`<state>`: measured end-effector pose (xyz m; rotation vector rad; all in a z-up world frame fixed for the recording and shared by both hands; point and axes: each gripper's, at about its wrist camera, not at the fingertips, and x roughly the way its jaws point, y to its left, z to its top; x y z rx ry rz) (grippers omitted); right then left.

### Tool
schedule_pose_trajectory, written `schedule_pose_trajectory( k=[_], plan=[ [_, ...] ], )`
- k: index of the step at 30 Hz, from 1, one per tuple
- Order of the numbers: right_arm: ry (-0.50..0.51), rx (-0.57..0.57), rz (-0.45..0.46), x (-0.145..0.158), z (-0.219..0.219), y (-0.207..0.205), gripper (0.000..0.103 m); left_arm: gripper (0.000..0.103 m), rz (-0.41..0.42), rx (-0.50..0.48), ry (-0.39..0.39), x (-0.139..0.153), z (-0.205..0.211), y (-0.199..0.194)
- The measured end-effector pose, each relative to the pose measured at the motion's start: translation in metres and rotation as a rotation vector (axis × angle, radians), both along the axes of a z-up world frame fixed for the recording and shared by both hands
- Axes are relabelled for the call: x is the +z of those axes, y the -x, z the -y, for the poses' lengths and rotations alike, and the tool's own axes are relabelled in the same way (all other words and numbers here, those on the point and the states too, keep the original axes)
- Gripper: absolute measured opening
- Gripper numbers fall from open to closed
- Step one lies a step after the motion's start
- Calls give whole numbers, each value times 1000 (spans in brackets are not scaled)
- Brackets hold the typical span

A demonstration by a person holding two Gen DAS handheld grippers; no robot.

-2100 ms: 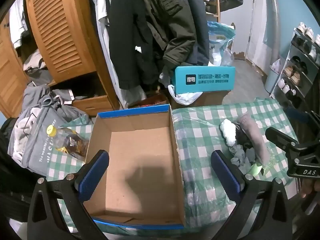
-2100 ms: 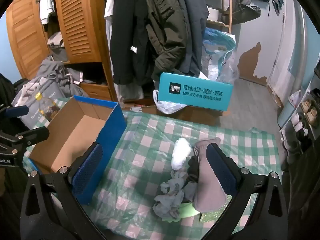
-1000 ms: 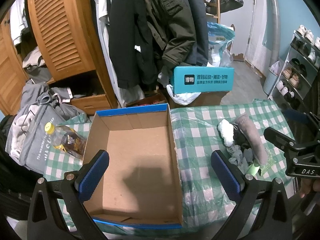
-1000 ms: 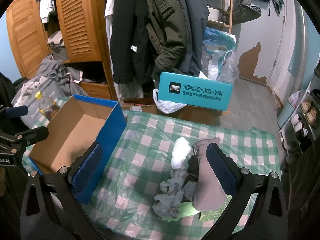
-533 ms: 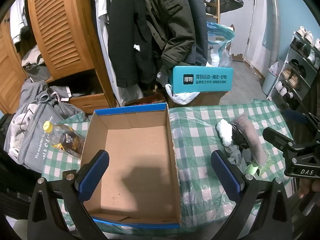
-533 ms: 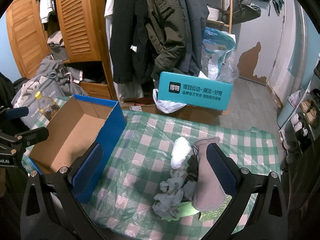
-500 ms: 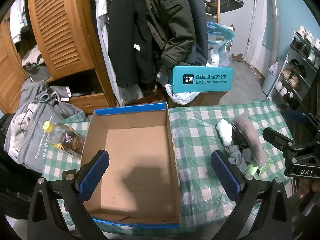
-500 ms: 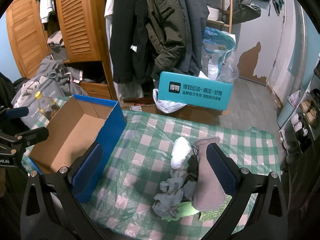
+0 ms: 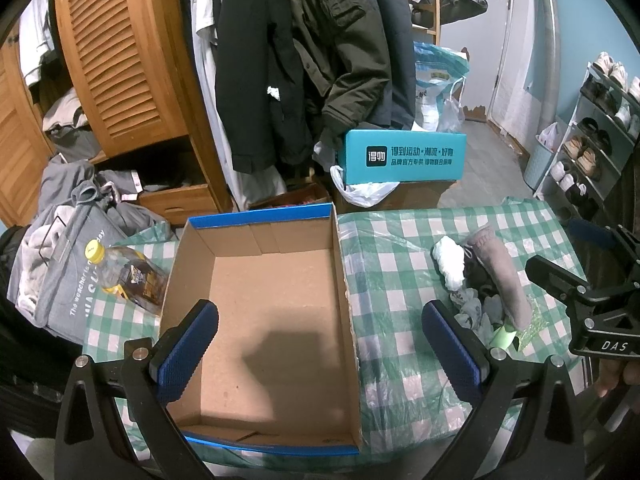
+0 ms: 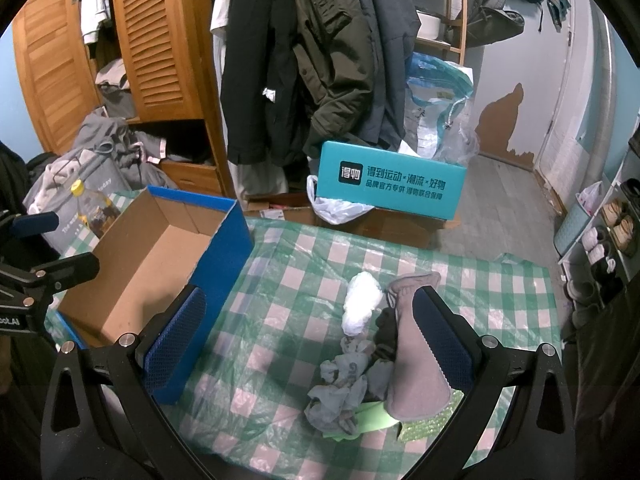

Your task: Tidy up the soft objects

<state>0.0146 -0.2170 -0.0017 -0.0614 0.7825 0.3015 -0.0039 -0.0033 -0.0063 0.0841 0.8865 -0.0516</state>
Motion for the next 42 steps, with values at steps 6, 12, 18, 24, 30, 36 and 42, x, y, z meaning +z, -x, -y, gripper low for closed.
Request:
schedule_pose_trajectory(
  k=[6,12,18,24,30,36,42],
  plan=[
    [1,0,-1,0,0,0,102,103,-1,-1,2,0,0,0],
    [1,-2,-1,-1,0,0,102,103,-2,0,2,0,0,0],
    [2,0,-2,-1,1,0,102,103,-3,0,2,0,0,-1],
    [3,-1,-2,-1,2,0,102,103,-4,-1,2,0,0,0],
    [4,-2,-5,-1,3,0,102,103,-4,-1,3,1,-1,-1],
    [5,-3,-6,-3,4,-1,102,103,-7,1,2,0,0,-1],
    [6,-6,-10,5,1,3,102,103,-9,-1,1,0,0,0]
  ],
)
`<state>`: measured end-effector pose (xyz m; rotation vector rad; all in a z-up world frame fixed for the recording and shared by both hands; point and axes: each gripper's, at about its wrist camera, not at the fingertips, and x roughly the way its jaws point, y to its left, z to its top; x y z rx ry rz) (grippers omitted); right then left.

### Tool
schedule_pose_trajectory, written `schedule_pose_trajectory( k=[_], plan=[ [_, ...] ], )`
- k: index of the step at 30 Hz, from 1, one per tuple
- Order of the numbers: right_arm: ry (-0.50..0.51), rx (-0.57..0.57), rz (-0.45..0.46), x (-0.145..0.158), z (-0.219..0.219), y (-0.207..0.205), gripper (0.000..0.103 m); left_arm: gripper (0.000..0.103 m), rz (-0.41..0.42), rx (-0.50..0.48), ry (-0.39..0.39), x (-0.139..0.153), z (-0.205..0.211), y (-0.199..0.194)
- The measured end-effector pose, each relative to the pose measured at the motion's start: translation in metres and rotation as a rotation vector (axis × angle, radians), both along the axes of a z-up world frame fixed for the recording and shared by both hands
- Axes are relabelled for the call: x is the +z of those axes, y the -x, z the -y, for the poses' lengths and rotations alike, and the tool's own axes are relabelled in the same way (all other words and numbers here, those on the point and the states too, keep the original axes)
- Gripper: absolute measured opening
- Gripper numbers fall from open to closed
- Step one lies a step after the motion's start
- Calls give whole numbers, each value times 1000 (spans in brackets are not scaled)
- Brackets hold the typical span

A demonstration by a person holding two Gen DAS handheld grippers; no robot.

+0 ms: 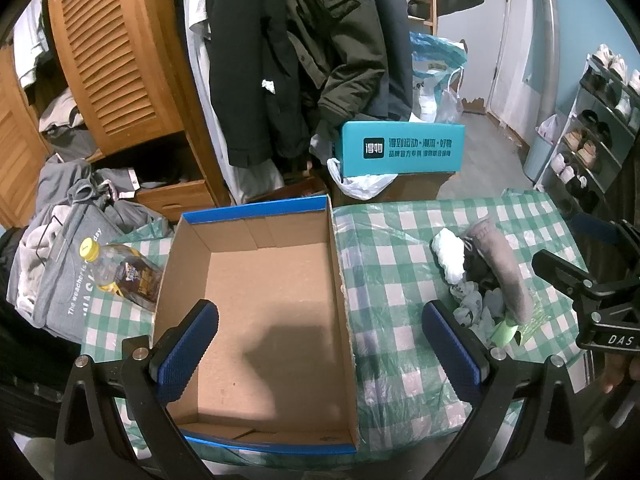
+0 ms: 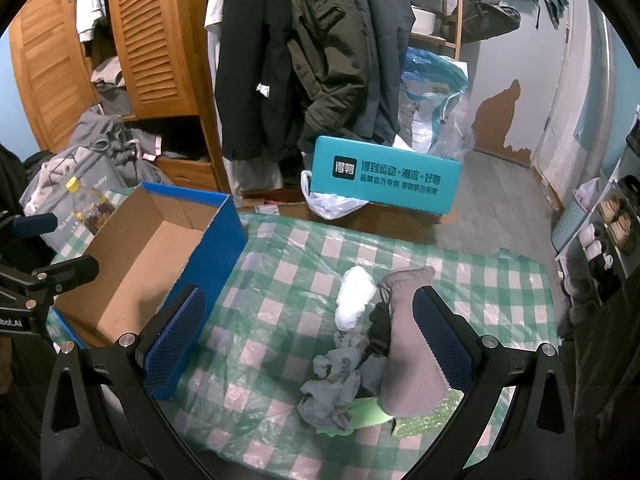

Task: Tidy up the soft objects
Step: 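Reach the right tool to the grey sock while the left tool reaches the white cloth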

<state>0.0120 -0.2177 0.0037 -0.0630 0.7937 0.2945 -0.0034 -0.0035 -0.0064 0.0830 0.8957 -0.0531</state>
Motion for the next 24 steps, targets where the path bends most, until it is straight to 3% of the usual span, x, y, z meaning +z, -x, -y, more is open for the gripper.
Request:
schedule_pose_trajectory(
  k=[7,17,24],
  plan=[
    [3,-19,-18,-20,22,0,102,103,-31,-7,-5,-8,6,6],
    [44,-83,-99,-40,50,-22,102,103,-120,-51,24,-17,26,-22],
    [75,-110,-149,-44,74,-36,102,103,-150,-95,-8,-14,52,-45]
  ],
)
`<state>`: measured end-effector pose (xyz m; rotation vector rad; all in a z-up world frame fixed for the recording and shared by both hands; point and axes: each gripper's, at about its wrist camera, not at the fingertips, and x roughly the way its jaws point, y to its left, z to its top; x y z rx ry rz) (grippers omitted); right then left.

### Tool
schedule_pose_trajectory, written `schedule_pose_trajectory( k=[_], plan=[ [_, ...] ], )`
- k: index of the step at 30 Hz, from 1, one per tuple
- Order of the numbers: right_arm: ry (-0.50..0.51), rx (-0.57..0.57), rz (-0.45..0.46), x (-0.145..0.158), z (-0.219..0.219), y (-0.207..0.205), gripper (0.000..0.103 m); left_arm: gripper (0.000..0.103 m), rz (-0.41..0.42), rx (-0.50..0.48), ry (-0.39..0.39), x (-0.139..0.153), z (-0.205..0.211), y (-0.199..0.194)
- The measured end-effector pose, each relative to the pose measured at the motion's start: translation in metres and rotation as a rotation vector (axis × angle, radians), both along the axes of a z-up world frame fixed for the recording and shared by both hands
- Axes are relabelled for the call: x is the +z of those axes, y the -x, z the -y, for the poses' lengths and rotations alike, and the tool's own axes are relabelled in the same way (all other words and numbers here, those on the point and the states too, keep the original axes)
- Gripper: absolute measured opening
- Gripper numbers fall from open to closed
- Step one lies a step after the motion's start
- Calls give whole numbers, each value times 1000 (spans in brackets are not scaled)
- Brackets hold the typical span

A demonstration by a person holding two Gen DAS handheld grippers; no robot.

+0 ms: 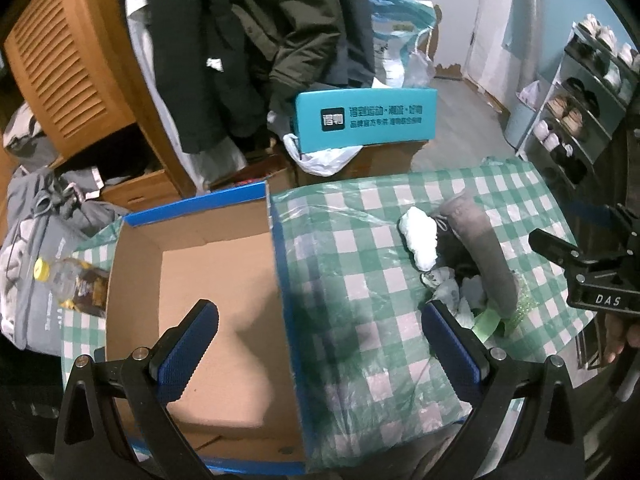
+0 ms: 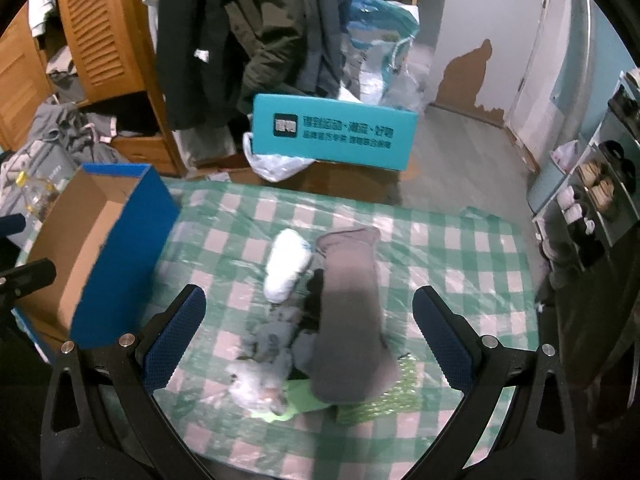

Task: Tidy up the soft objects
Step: 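Reach the right tool to the grey sock while the left tool reaches the white cloth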

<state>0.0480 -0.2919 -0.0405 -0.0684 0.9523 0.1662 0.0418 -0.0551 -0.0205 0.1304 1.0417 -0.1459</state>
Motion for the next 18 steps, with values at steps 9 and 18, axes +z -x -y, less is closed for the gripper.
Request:
schedule_pose_trajectory(
  k=[9,18],
  plan=[
    [4,-22,-84,-3,27,-34,102,103,-51,-58,-29,2,28,-35],
    [-11,-54,-178,-31,43,-66,102,103,-110,-126,-51,-14,65,-76]
  ],
)
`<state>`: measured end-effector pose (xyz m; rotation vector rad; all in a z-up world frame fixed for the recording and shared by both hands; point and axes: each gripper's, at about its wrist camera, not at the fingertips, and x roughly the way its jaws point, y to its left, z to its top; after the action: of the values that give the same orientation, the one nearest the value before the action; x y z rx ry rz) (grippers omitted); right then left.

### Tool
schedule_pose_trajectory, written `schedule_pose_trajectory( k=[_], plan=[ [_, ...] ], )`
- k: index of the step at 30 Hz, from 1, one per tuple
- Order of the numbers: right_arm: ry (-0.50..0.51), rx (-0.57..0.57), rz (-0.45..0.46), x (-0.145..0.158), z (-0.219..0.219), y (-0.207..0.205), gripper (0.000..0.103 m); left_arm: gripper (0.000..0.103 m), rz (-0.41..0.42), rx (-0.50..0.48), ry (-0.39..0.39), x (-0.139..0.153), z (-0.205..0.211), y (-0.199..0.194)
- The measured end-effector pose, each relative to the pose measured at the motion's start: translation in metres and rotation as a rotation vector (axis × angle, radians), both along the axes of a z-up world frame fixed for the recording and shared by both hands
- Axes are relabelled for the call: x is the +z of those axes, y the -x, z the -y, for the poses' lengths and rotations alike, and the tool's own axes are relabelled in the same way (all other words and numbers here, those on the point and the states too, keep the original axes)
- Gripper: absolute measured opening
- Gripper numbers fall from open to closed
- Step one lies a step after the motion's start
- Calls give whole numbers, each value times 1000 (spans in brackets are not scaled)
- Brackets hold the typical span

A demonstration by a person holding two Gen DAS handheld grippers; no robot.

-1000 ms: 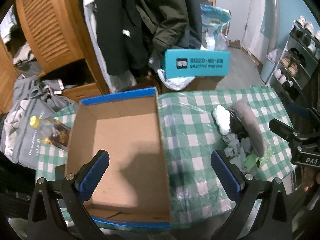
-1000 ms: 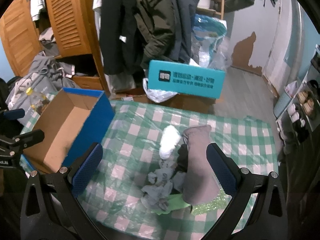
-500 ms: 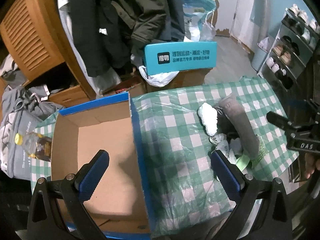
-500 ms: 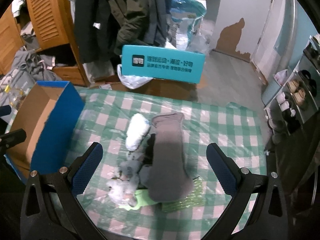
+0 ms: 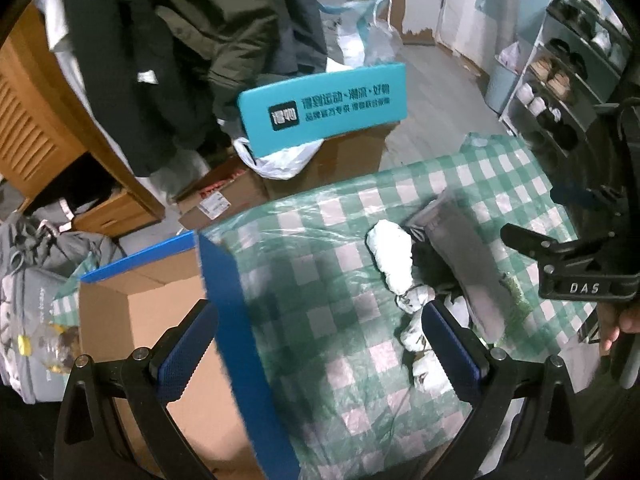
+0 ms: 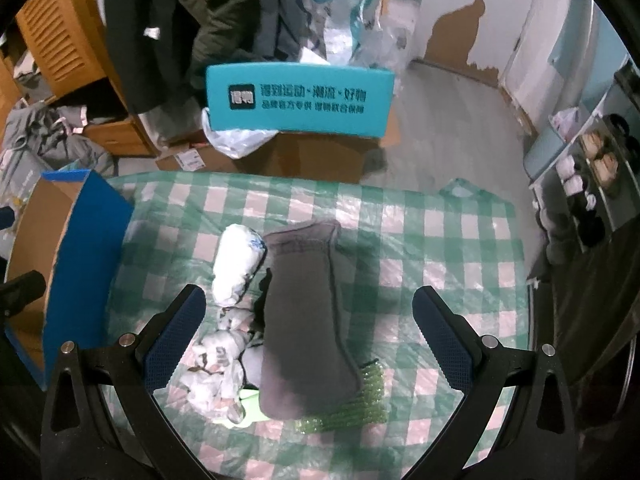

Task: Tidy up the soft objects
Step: 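Reach the right tool to the grey sock while the left tool reaches the white cloth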

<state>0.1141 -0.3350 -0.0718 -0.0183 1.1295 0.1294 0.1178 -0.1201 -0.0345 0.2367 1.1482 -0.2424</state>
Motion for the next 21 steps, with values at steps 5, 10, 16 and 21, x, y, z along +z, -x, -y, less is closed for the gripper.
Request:
schedule_pose_trajectory(
  k=[5,10,16,21],
  plan=[
    [12,-14,-53,-25,6,-8,102,103,-41,-20,11,-23,11,-16],
    [-2,-20,-99,-47,12,-13,102,103,-88,-53,6,-49,22,-26],
    [-30,-13,-133,-64,14,-17,102,103,-138,-59,17,-73,26,-35],
    [-39,-5,-158,-76,9,-20,102,103,-158,-46,8,-88,23,-40]
  ],
)
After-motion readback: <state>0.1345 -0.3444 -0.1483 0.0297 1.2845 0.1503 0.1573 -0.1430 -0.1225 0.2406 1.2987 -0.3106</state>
